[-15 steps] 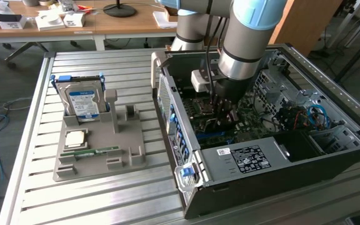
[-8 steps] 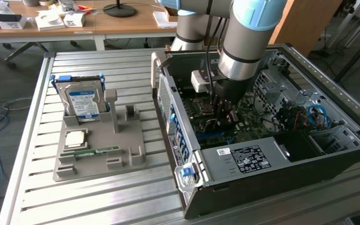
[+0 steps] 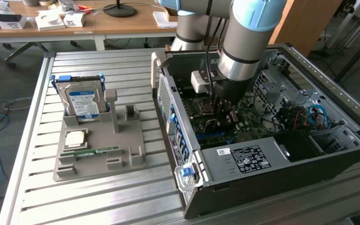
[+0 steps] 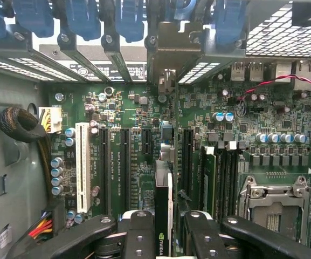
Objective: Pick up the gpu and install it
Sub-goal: 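Insert the gpu into the slot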
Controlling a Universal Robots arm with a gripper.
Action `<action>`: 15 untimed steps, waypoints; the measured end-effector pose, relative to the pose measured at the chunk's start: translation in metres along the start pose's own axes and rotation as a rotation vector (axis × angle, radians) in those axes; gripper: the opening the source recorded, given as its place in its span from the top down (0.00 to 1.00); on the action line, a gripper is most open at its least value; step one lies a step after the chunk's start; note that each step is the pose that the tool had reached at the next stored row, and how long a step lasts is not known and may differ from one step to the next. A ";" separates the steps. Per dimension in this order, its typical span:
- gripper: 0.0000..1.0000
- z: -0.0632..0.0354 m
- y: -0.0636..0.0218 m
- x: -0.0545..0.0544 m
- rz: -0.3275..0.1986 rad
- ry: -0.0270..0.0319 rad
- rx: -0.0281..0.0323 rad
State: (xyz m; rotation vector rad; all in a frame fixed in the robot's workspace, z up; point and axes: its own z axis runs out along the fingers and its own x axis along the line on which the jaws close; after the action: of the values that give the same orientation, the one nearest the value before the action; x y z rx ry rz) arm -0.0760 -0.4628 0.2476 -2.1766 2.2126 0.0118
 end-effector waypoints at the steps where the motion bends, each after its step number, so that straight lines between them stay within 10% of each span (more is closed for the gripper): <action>1: 0.74 0.0006 0.0000 0.000 0.000 -0.0001 0.0001; 15: 0.74 0.0007 0.0000 0.000 0.000 0.0002 -0.0001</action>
State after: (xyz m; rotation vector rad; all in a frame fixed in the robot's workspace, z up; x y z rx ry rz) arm -0.0760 -0.4628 0.2469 -2.1767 2.2127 0.0118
